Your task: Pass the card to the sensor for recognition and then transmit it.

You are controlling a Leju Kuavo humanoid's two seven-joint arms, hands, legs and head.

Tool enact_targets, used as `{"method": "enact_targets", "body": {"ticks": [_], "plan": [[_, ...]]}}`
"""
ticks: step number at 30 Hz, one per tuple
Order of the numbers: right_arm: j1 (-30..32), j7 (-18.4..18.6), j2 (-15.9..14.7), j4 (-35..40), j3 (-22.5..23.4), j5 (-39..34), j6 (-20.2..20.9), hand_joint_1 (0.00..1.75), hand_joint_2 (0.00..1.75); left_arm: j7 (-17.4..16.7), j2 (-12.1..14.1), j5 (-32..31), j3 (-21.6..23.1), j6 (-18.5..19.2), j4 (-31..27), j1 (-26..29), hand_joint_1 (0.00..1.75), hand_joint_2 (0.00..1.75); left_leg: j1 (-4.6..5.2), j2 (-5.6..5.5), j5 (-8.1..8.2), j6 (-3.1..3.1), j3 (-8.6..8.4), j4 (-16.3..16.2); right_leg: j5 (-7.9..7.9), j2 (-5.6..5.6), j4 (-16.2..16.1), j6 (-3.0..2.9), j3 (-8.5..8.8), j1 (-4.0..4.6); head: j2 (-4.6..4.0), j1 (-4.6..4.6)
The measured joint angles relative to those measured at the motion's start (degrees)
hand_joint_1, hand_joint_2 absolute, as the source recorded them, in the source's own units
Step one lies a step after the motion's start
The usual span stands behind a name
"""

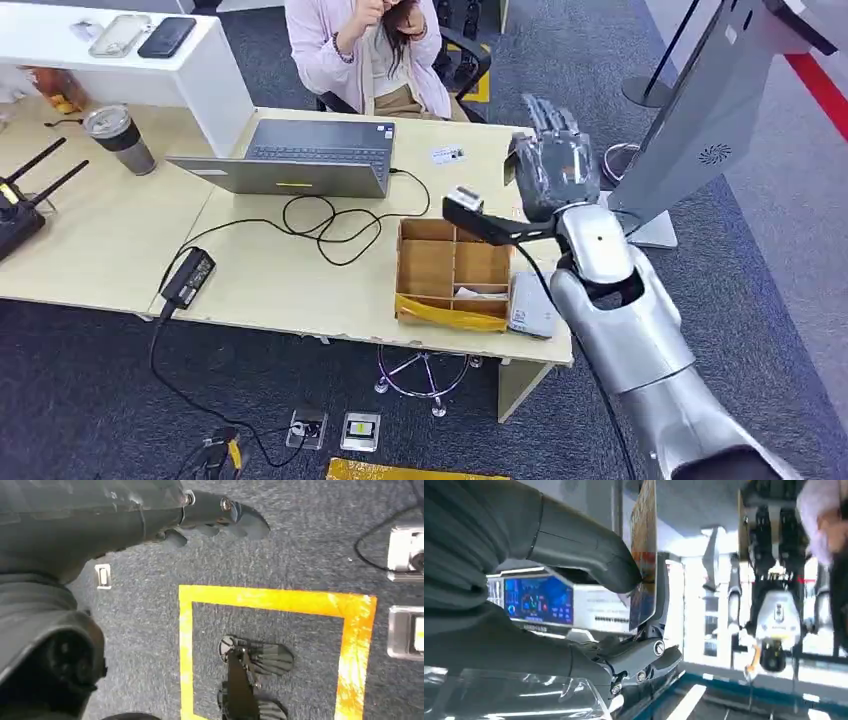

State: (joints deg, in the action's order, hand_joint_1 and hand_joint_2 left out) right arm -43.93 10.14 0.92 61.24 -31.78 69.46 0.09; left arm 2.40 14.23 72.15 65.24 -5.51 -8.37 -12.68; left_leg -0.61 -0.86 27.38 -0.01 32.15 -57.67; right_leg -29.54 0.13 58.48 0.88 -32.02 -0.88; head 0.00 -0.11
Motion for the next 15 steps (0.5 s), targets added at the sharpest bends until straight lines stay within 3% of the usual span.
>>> {"method": "enact_targets", "body": {"ticks": [3,15], "plan": [[-6.9,-2.3,0.3,-2.0,0.9,-0.1,-2.9,1.75,1.75,-1.0,-0.3,-1.2,0.9,0.1,0.0,-1.8,0.0,0.0,-0.01,-0.01,0.0,0.0,0.04,0.0,0.0,-0.01,0.0,0.0,0.01,0.0,0.0,0.0],[-14.8,-5.7,6.4,-20.1,0.9,-3.8,-7.9,1.75,1.75,-2.6,-0.5,-1.8,2.2,0.8,0.0,-3.8,0.0,0.0,-0.01,-0.03,-0.01,-0.01,0.06,0.0,0.0,-0.02,0.0,0.0,-0.01,0.01,0.0,0.0]]}}
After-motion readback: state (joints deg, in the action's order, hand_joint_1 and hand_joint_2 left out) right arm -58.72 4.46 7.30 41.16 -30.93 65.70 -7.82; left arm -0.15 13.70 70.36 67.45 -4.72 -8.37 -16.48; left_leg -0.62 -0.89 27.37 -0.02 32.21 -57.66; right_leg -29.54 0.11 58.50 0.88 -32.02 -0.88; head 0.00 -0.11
